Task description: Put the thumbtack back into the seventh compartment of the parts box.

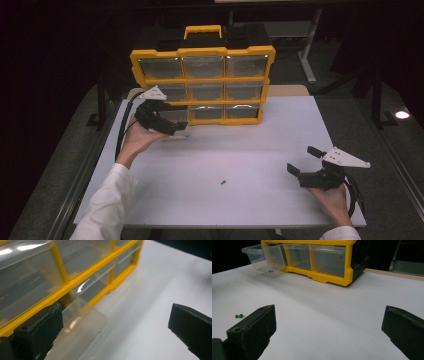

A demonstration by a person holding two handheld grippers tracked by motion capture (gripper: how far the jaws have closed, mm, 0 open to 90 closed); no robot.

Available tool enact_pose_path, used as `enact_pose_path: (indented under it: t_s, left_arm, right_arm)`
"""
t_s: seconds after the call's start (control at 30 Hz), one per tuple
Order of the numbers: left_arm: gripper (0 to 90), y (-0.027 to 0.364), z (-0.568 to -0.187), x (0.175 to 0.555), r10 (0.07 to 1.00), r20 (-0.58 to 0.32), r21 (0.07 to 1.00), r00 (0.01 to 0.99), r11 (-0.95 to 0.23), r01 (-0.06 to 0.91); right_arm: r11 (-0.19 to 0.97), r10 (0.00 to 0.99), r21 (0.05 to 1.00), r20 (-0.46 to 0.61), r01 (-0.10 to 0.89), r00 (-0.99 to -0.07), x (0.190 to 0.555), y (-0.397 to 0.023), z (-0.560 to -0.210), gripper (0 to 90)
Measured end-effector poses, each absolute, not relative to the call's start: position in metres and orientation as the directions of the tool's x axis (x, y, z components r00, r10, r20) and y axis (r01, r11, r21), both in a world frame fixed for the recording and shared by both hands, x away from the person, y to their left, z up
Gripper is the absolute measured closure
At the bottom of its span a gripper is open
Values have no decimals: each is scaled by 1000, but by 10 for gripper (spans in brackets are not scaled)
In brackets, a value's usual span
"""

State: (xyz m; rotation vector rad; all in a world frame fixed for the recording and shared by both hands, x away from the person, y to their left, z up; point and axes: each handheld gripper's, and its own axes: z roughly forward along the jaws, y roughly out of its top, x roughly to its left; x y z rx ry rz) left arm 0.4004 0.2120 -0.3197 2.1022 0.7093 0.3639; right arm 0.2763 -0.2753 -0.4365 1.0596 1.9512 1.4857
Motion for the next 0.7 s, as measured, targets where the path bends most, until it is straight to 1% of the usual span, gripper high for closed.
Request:
enact_pose_path:
  t_s: [0.1, 0.27, 0.43, 0.7]
  left_arm:
    - [0, 202, -319, 391, 579, 35, 809, 815, -495, 318]
    - [0, 191, -318, 379, 550, 51, 813, 834, -508, 285]
    - [0, 181, -325, 370, 522, 51, 806, 851, -525, 274]
    - [0, 172, -337, 359, 504, 44, 799, 862, -536, 272]
  right_arm:
    - [117, 799, 948, 87, 297, -595, 276, -275, -437, 0]
    - [114, 801, 948, 89, 297, -591, 276, -276, -437, 0]
    - [114, 801, 948, 89, 298, -592, 276, -276, -437, 0]
    - [111, 804, 948, 91, 299, -588, 276, -278, -437, 0]
